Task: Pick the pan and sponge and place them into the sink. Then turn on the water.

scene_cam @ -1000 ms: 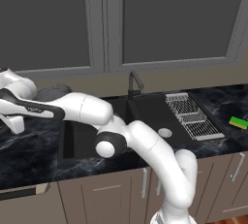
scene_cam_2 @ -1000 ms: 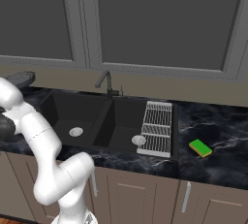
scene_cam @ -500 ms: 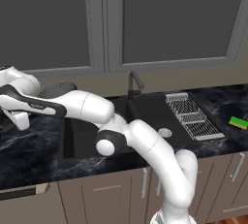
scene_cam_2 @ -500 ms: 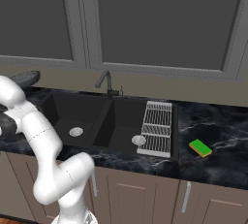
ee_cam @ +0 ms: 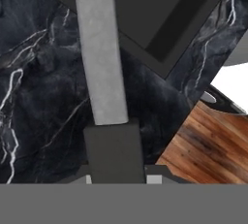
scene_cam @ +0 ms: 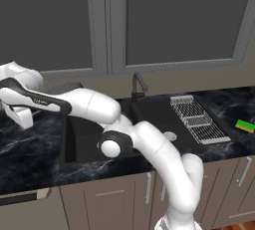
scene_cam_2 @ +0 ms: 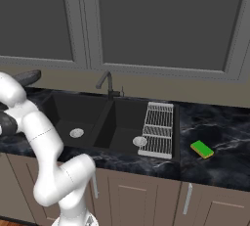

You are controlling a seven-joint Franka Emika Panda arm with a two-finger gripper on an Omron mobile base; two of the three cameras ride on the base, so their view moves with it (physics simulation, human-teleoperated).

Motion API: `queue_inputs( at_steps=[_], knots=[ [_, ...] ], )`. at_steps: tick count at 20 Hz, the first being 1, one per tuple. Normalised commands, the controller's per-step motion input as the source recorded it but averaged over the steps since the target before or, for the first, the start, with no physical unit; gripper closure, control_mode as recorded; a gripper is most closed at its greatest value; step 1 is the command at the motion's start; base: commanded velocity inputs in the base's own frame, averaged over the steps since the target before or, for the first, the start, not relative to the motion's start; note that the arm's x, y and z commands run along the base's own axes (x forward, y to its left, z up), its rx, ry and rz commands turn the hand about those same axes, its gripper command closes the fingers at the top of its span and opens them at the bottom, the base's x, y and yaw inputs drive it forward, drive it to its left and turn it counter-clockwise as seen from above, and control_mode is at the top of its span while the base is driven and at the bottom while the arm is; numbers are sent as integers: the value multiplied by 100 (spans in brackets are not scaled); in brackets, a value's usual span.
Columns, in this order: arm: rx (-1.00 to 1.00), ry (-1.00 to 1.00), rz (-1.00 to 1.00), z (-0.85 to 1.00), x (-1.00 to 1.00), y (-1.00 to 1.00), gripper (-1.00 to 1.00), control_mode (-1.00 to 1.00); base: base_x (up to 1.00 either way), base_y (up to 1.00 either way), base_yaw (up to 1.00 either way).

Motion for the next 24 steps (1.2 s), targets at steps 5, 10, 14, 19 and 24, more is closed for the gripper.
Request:
queue_inputs(
  at_steps=[5,10,14,19,24],
  knots=[
    [4,0,-7,5,-41,-27,100,-100,0,0,0],
    [5,0,-6,7,-43,-28,100,-100,0,0,0],
    [5,0,-5,9,-44,-28,100,-100,0,0,0],
    [6,0,-5,10,-44,-28,100,-100,0,0,0],
    [5,0,-7,11,-40,-26,100,-100,0,0,0]
  ],
)
